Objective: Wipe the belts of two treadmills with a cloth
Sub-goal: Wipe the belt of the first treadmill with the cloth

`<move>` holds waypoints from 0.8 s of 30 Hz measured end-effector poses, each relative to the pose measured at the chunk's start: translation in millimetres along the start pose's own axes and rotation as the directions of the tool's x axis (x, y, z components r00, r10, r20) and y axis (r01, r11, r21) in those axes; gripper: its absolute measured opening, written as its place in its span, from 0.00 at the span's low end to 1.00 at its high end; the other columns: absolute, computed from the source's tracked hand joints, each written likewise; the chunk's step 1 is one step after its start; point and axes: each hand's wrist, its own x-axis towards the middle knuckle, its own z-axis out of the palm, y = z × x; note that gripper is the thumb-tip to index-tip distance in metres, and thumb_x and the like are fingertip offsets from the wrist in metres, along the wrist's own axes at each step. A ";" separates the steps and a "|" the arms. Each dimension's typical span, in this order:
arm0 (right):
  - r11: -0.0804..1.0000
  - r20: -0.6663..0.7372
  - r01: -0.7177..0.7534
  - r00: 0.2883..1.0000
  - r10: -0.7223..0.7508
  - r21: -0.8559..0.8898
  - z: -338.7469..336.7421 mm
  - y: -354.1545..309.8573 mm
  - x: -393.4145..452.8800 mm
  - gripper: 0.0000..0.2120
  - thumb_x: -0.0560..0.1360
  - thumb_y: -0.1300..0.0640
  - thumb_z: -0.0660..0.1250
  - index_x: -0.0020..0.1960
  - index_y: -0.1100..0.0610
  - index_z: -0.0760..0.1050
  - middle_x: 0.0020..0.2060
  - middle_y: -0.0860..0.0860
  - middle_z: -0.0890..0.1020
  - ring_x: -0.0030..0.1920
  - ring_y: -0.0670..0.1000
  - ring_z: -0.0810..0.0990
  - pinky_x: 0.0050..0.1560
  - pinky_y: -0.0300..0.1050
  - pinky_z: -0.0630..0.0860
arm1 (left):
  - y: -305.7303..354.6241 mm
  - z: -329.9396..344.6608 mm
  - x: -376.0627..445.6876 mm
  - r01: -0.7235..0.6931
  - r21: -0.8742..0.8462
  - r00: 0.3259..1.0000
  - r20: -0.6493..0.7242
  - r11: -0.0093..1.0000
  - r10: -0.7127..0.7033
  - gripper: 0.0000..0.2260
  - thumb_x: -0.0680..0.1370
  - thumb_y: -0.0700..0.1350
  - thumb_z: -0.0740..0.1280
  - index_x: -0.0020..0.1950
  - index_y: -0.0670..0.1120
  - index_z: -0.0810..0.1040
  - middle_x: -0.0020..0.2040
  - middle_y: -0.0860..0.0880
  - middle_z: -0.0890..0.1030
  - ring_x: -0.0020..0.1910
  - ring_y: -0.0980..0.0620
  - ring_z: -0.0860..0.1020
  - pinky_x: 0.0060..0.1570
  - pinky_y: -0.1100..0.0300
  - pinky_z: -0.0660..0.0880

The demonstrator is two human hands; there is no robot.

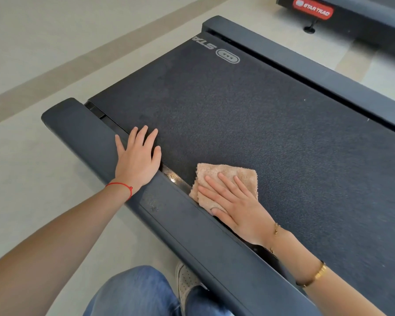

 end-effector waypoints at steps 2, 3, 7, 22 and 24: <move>1.000 -0.013 0.003 1.000 -0.003 -0.009 -1.1 2.8 10.1 0.25 0.84 0.44 0.45 0.80 0.43 0.46 0.79 0.40 0.45 0.79 0.48 0.39 0.78 0.52 0.38 | 0.0 1.6 1.1 -0.002 0.013 1.000 0.003 1.000 0.002 0.24 0.84 0.52 0.52 0.80 0.51 0.59 0.80 0.47 0.59 0.80 0.46 0.51 0.75 0.32 0.45; 1.000 -0.023 0.000 1.000 -0.001 -0.009 -1.9 5.3 17.7 0.25 0.84 0.44 0.45 0.80 0.43 0.46 0.79 0.41 0.45 0.79 0.48 0.39 0.78 0.52 0.38 | -0.1 2.3 1.5 -0.003 0.019 1.000 0.005 1.000 0.003 0.24 0.84 0.53 0.52 0.80 0.51 0.59 0.80 0.47 0.59 0.80 0.45 0.51 0.75 0.32 0.45; 0.995 -0.067 -0.099 0.993 0.100 0.026 -11.4 18.7 77.8 0.25 0.84 0.45 0.44 0.80 0.43 0.45 0.80 0.42 0.45 0.80 0.51 0.40 0.78 0.53 0.37 | -0.9 3.9 2.7 -0.004 0.038 1.000 -0.001 0.999 0.004 0.24 0.83 0.53 0.51 0.80 0.52 0.59 0.80 0.47 0.59 0.80 0.45 0.52 0.75 0.32 0.45; 0.996 -0.132 -0.080 0.988 0.086 0.049 -25.7 26.8 198.2 0.24 0.85 0.46 0.45 0.80 0.46 0.47 0.80 0.45 0.49 0.80 0.52 0.44 0.78 0.54 0.40 | -1.8 5.0 8.3 0.022 0.090 0.999 0.031 0.996 -0.025 0.26 0.83 0.55 0.49 0.82 0.53 0.51 0.82 0.49 0.52 0.81 0.45 0.48 0.76 0.34 0.45; 0.992 -0.142 -0.115 0.982 0.121 0.048 -25.7 40.0 189.8 0.24 0.85 0.46 0.46 0.80 0.46 0.48 0.80 0.45 0.49 0.80 0.52 0.45 0.78 0.54 0.40 | -2.0 4.5 8.6 0.018 0.097 0.999 0.043 0.995 -0.023 0.27 0.83 0.56 0.46 0.82 0.54 0.50 0.82 0.49 0.51 0.81 0.45 0.48 0.76 0.34 0.45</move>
